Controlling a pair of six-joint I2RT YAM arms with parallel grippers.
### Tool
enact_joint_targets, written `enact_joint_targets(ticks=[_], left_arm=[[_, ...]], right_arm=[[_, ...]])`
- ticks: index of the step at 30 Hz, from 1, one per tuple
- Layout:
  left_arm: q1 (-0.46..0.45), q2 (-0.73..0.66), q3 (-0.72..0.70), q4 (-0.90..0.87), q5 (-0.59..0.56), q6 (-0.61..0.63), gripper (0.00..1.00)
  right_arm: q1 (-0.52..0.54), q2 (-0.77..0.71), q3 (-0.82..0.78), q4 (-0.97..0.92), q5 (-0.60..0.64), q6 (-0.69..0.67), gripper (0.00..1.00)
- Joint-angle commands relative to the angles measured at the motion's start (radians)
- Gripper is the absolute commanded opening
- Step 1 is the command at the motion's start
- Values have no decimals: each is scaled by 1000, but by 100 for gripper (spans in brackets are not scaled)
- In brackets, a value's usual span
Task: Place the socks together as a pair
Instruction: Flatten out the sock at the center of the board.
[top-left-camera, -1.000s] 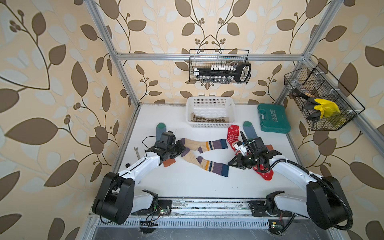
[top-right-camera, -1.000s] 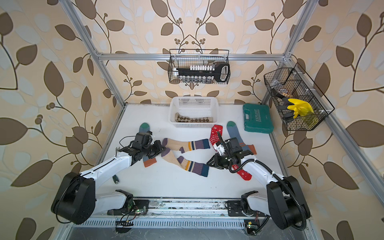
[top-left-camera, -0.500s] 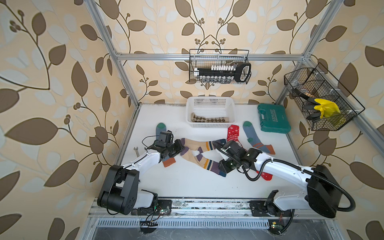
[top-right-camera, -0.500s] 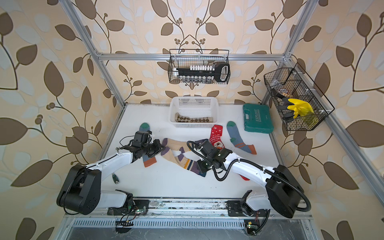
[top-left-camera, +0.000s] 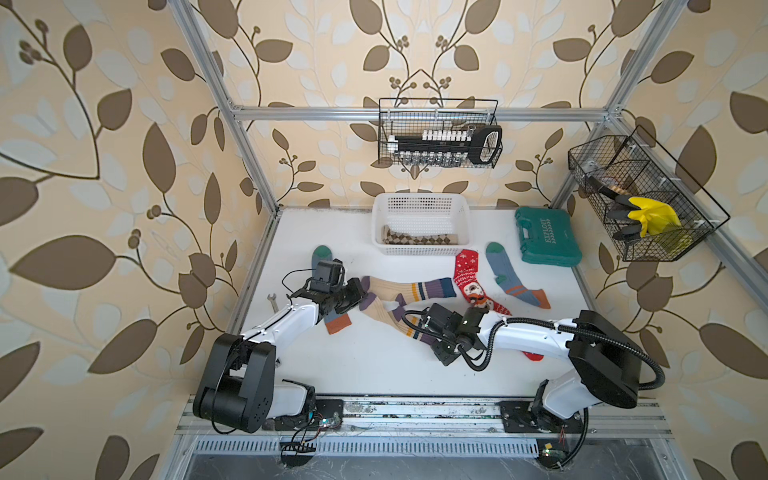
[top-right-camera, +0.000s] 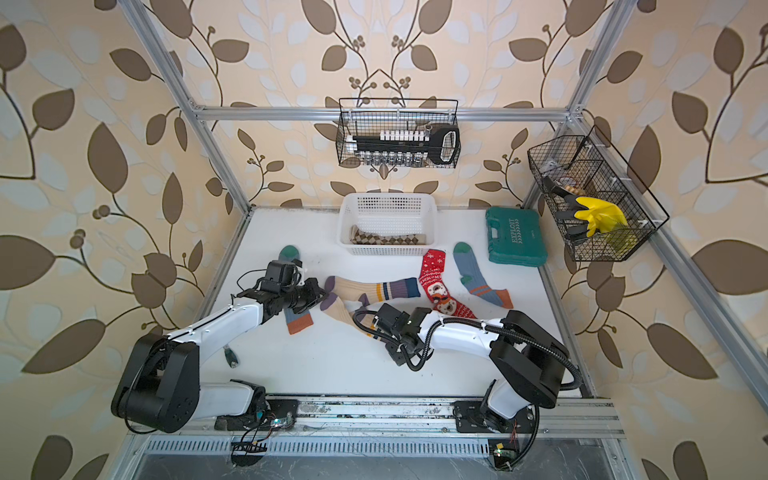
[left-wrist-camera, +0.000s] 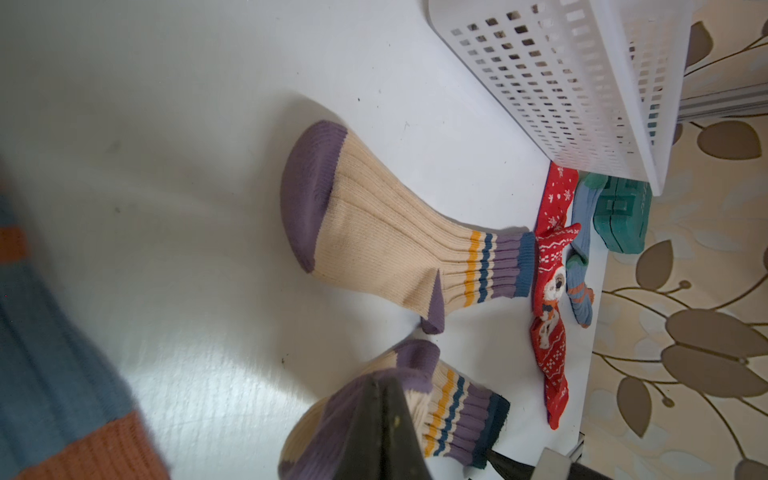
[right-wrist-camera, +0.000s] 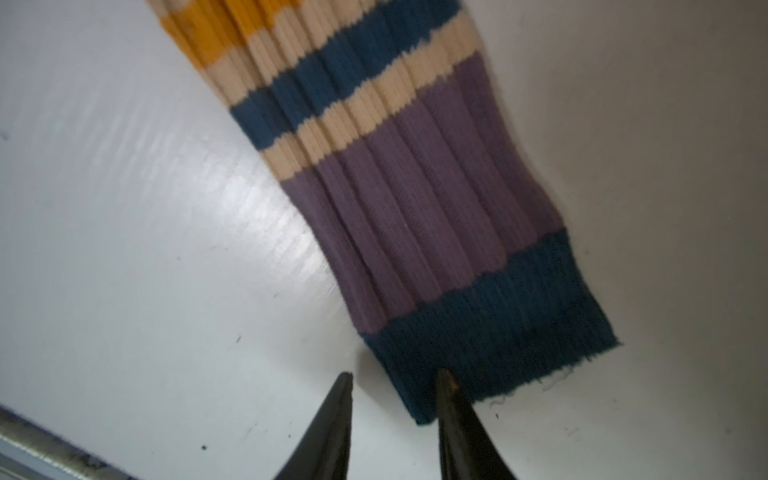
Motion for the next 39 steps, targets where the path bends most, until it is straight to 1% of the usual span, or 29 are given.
enact_joint_targets(ticks=[1,3,4,7,9,10,13,15,18,20,23,26,28,30,32,35,39], left_arm=[[11,-29,35,-16,18,34,0],[12,-40,30,-21,15,36,0],[11,-47,28,-25,13,38,0],[11,-73,21,-37,10,40,0],[11,-93,14,-46,1,45,0],[11,-104,10,-55,-11,47,0],[9,-145,-4,-73,-27,50,0],[0,-184,-8,-98,-46,55,0],[-43,-251,18,-177,-130,72,0],[-92,-283,57,-239,-206,87,0],[-162,-278,127,-311,-304,107,0],[-206,-210,181,-347,-367,125,0],[-208,-143,194,-339,-384,133,0],[-208,-68,199,-319,-416,138,0],[-208,7,203,-299,-442,142,0],[-208,87,209,-264,-448,146,0],[-208,166,227,-251,-471,150,0]], right_arm=[[6,44,39,-20,60,23,35],[6,72,50,-31,67,27,33],[6,82,56,-36,64,29,30],[17,84,59,-67,49,40,13],[35,47,53,-90,12,45,5],[47,15,49,-98,-26,47,0],[84,-106,47,-105,-159,56,0],[91,-189,48,-99,-253,69,0],[90,-291,51,-66,-388,88,0],[91,-336,54,-22,-478,95,0],[88,-364,66,34,-581,106,0],[68,-364,67,105,-680,121,0],[27,-362,47,151,-738,145,0],[-38,-362,10,210,-801,171,0],[-111,-362,-34,252,-839,189,0],[-236,-359,-107,322,-901,222,0],[-384,-339,-171,357,-915,237,0]])
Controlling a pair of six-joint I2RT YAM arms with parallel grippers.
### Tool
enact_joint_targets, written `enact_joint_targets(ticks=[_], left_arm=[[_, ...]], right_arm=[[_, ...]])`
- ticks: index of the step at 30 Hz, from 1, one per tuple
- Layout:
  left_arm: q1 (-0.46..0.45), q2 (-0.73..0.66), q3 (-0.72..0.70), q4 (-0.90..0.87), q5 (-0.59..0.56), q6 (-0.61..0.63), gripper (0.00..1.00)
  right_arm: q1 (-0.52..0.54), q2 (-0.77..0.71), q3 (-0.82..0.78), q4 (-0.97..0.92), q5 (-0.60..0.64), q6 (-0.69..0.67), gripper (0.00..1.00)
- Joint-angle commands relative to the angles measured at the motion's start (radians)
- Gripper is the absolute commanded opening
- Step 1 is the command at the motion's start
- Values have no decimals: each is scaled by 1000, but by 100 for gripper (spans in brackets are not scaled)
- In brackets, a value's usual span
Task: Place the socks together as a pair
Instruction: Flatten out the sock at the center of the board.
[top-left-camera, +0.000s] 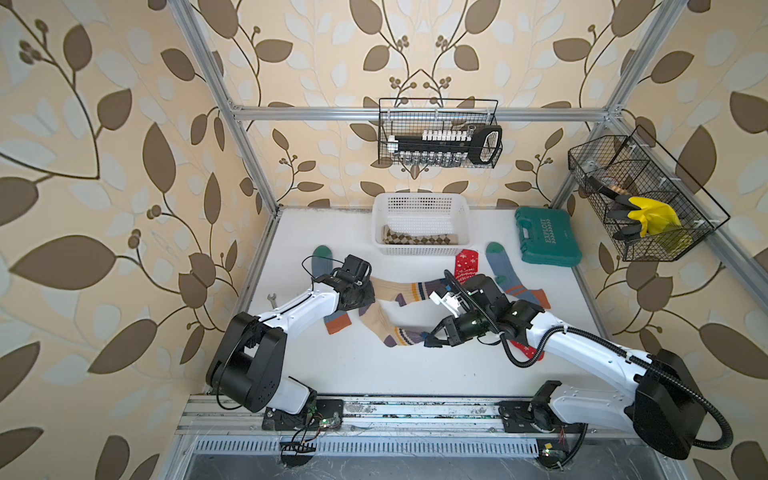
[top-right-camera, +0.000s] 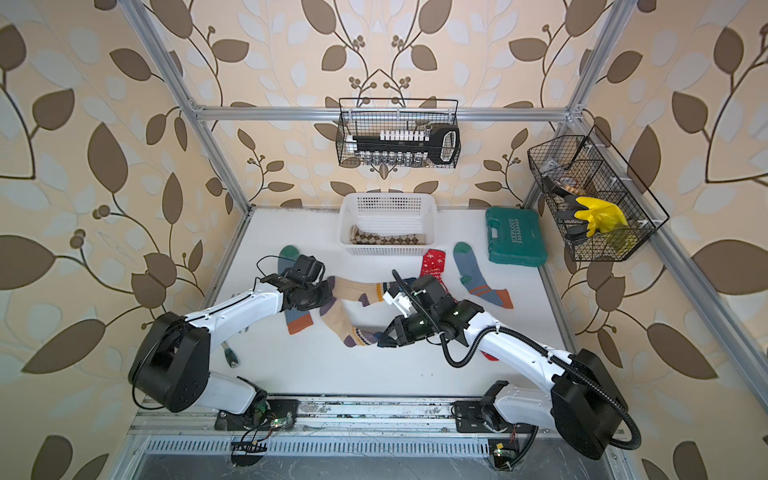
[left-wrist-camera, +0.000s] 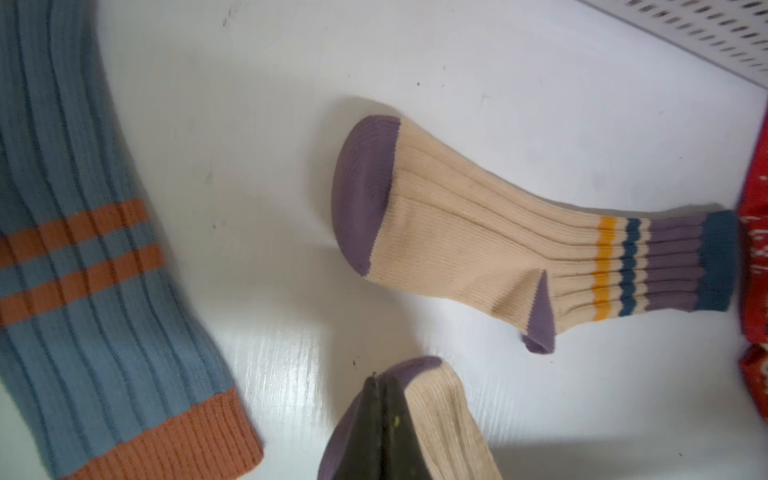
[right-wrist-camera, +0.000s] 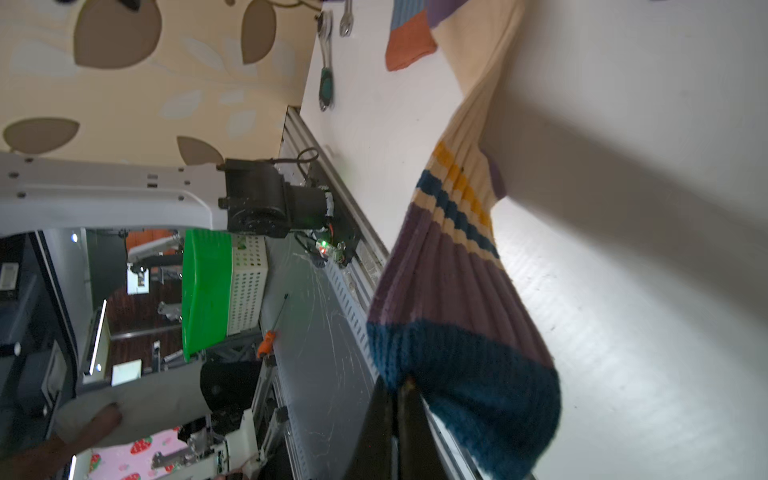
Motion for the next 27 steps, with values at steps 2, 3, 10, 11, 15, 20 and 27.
enact_joint_targets(ticks=[2,3,10,11,15,20,27], left_arm=[[-3,36,39,25,-62,31,0],[-3,37,37,27,-63,30,0],[-38,-11,9,7,-79,25,0],[-45,-22,1,5,-82,22,0],[-51,-68,-30,12,-97,15,4],[-57,-222,-116,30,-132,2,35],[-57,-331,-239,44,-132,-31,48]], right_arm=[[-125,40,-45,66,-64,12,0],[-148,57,-49,69,-59,6,0],[-261,244,-18,69,56,-56,14],[-263,267,-4,63,91,-61,16],[-263,314,41,19,246,-89,26],[-251,222,51,-49,457,-122,31],[-219,110,8,-89,599,-139,36]])
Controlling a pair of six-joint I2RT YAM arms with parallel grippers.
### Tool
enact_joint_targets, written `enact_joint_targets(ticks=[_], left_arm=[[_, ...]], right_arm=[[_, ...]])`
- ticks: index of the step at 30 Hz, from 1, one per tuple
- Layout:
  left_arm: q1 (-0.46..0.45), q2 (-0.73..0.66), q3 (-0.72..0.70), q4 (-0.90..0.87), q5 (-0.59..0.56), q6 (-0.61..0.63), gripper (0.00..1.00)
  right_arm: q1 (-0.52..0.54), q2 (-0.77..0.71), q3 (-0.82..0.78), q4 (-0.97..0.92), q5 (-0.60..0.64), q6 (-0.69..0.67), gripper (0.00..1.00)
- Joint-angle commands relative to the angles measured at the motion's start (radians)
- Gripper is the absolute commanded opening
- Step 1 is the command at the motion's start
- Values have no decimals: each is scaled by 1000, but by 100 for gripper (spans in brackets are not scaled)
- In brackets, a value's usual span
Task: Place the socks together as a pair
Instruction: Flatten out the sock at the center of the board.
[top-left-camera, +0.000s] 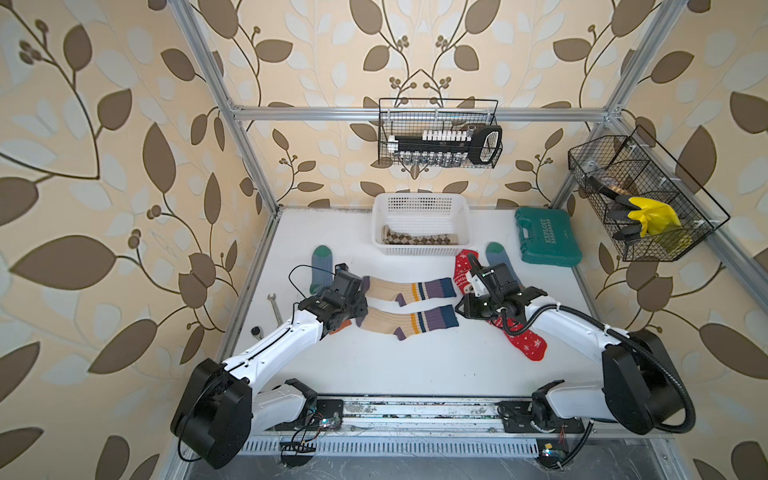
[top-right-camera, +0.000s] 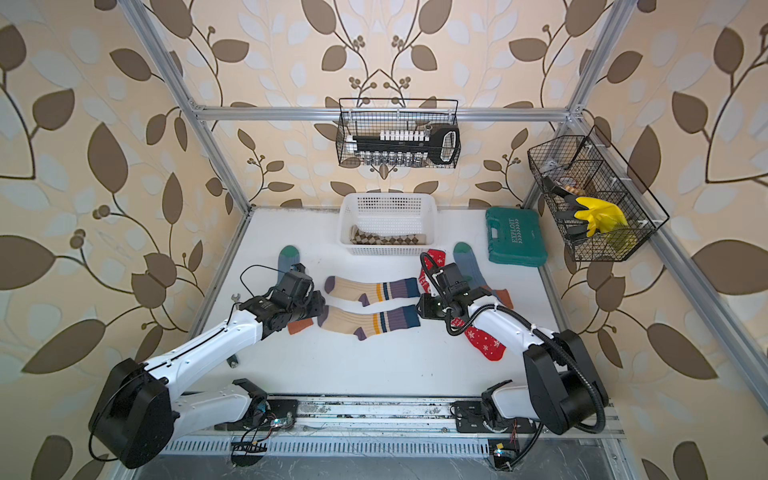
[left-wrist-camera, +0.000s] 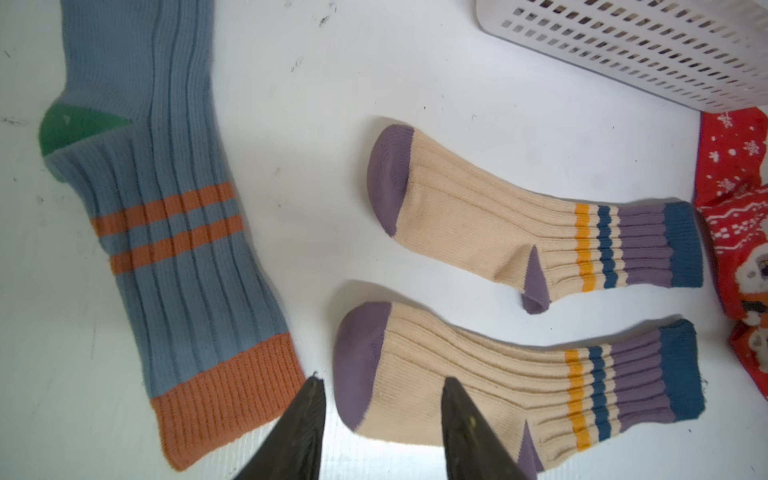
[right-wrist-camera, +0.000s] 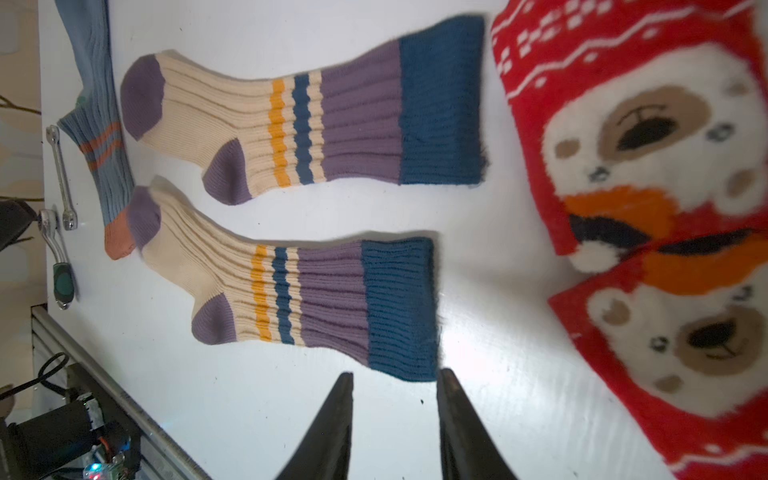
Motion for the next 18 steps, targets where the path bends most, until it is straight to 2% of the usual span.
enact_joint_targets(ticks=[1,11,16,18], left_arm=[[-5,-2,-56,35,-2,-25,48],[-5,128,-27,50,77,-19,50],[-5,213,19,38,117,1,39],[-4,240,33,41,128,6,30]], right_arm=[[30,-1,-18,-47,108,-27,37],[96,138,21,-40,136,-14,37],[112,197,28,-13,120,-4,36],[113,218,32,-3,112,-1,33]])
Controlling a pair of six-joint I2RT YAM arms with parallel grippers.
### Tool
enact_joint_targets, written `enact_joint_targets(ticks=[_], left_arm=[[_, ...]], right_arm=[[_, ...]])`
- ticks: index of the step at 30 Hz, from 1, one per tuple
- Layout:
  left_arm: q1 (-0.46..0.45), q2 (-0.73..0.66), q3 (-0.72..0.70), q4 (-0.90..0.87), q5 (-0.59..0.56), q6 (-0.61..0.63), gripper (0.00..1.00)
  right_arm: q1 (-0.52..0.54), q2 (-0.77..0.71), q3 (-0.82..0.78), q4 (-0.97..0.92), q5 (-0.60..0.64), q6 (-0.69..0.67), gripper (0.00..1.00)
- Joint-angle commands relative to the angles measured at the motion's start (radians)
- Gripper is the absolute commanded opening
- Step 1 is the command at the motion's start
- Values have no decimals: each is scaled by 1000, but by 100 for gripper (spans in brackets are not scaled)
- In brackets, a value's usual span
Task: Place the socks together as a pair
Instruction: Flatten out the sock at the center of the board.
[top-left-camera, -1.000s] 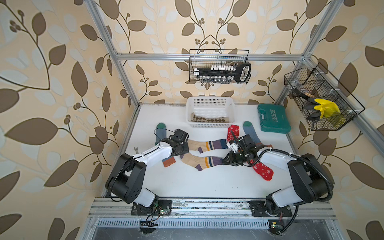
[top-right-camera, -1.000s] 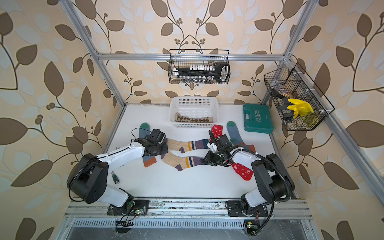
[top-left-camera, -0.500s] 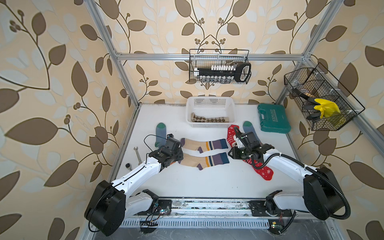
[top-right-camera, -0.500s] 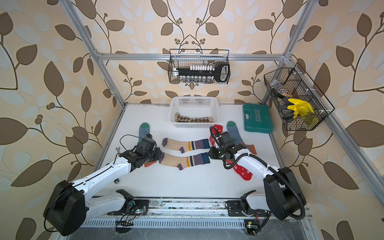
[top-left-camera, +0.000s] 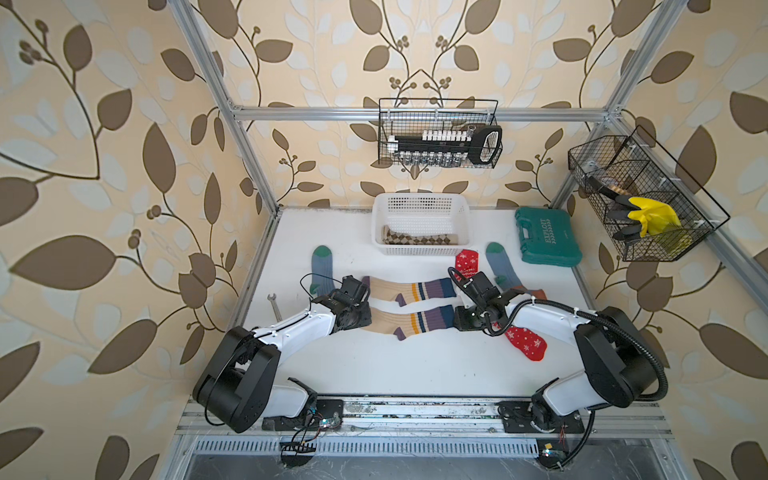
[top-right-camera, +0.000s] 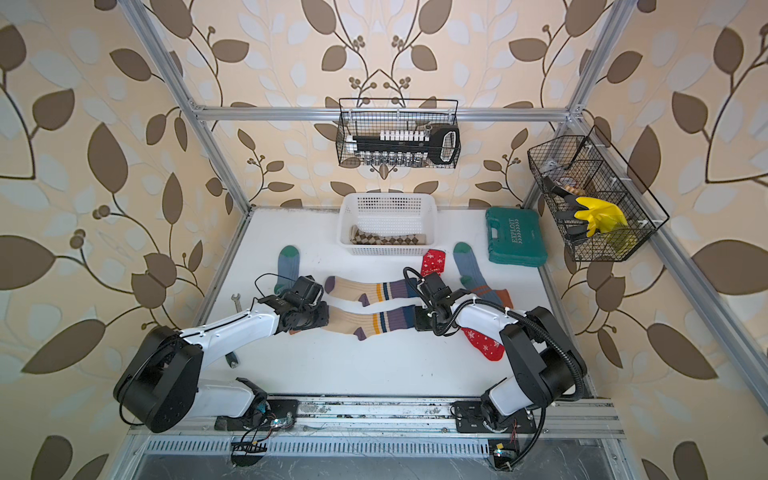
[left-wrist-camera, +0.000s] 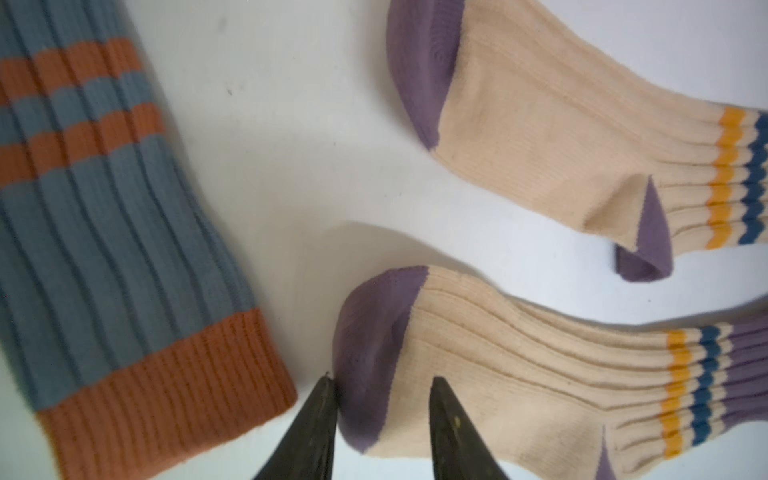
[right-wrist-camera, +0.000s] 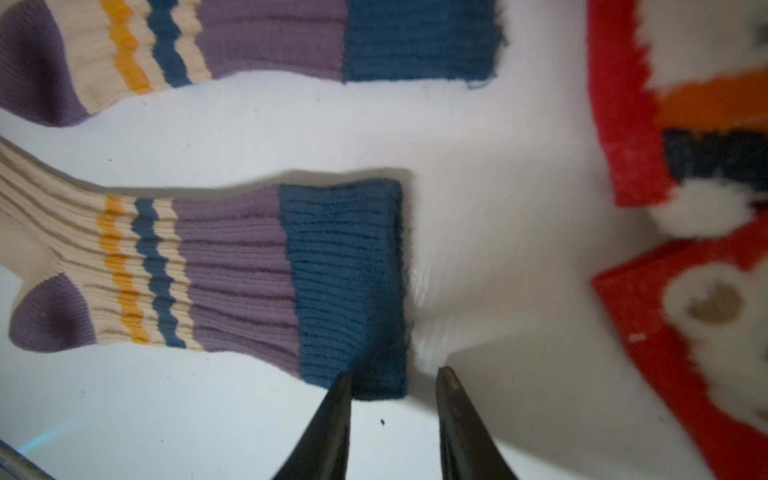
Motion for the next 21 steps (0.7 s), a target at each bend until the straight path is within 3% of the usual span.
enact_joint_targets(ticks=[1,6,11,21], left_arm=[[-4,29,45,3,42,23,25],[-3,39,73,12,28,21,1],[-3,93,122,6,14,24,0],[31,135,151,-20,-14,31,0]], right_arm=[[7,44,22,11,1,8,30],[5,42,28,5,36,9,9],[-15,29,41,-4,55,7,0],[-25,56,88,-18,51,-6,0]])
